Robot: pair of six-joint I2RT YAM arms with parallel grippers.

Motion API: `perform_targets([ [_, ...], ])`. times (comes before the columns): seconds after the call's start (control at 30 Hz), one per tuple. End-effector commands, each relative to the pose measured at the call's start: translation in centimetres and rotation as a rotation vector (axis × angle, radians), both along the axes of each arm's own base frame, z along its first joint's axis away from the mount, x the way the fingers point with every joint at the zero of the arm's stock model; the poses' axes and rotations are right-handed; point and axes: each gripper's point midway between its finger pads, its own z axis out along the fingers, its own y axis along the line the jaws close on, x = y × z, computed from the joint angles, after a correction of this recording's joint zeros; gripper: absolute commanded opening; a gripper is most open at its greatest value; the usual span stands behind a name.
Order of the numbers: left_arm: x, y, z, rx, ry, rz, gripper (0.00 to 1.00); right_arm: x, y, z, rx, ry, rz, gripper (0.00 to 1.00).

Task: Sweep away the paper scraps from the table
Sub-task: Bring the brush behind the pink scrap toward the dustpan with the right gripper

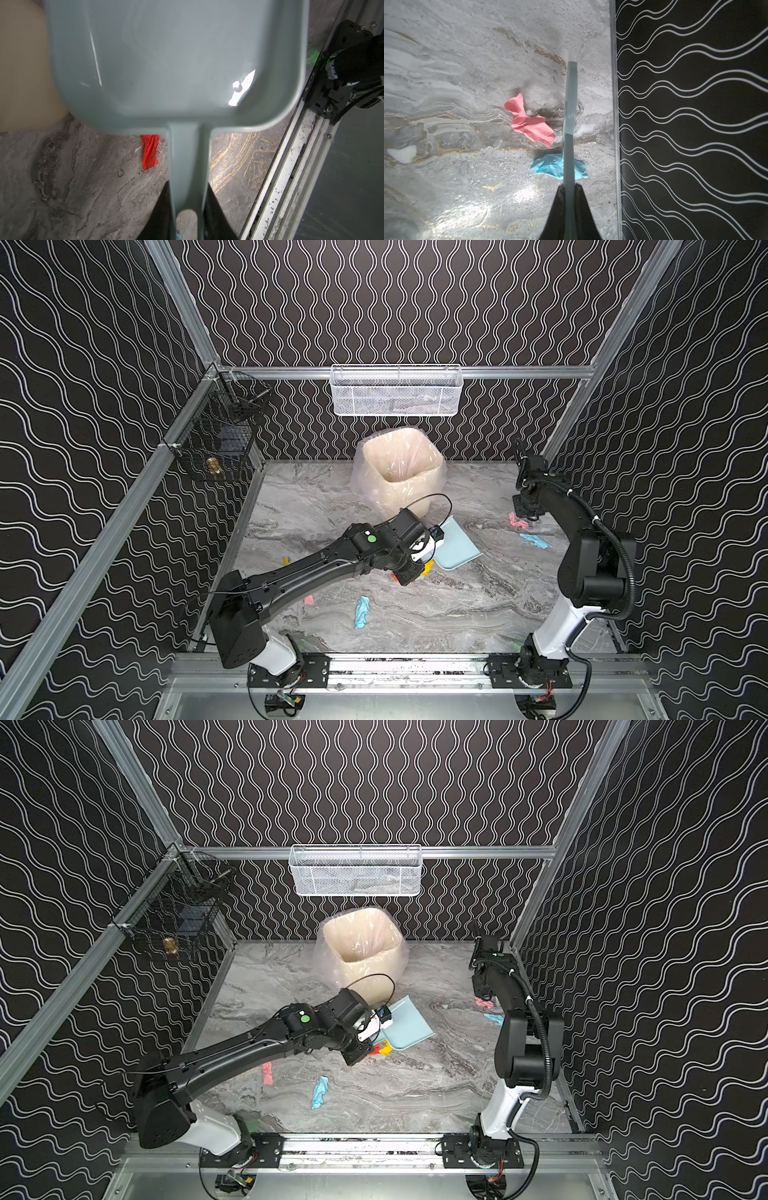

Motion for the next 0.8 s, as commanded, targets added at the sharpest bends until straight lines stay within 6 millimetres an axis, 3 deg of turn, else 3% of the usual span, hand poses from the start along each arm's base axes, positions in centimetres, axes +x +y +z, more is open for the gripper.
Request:
perform_targets([
  [0.0,-0.1,-0.6,-0.7,-0.023,0.014,0.002,0.0,0.3,1.5,-0.3,0.017,0.006,0.07,0.0],
  [0.2,-0.4,-0.1,-2.7,0.016,0.042,0.005,0.0,-0.9,4.2,-0.9,0.004,0.074,0.146,0.0],
  [0.37,-0.6,0.3,-3.7,0.036,0.056,0.012,0.0,-3.1,7.2,-1.2,-0.017,0.155,0.22,0.0],
  [0.6,-1.2,1.2,-4.5,0.049,0.075,0.029,0.0,-7.9,12.4,-2.4,-0.013,0.286,0.352,0.0],
  [0.77,-1.7,1.9,-5.4,0.063,0.1,0.043,0.0,-11.7,16.8,-2.1,-0.014,0.357,0.449,0.0],
])
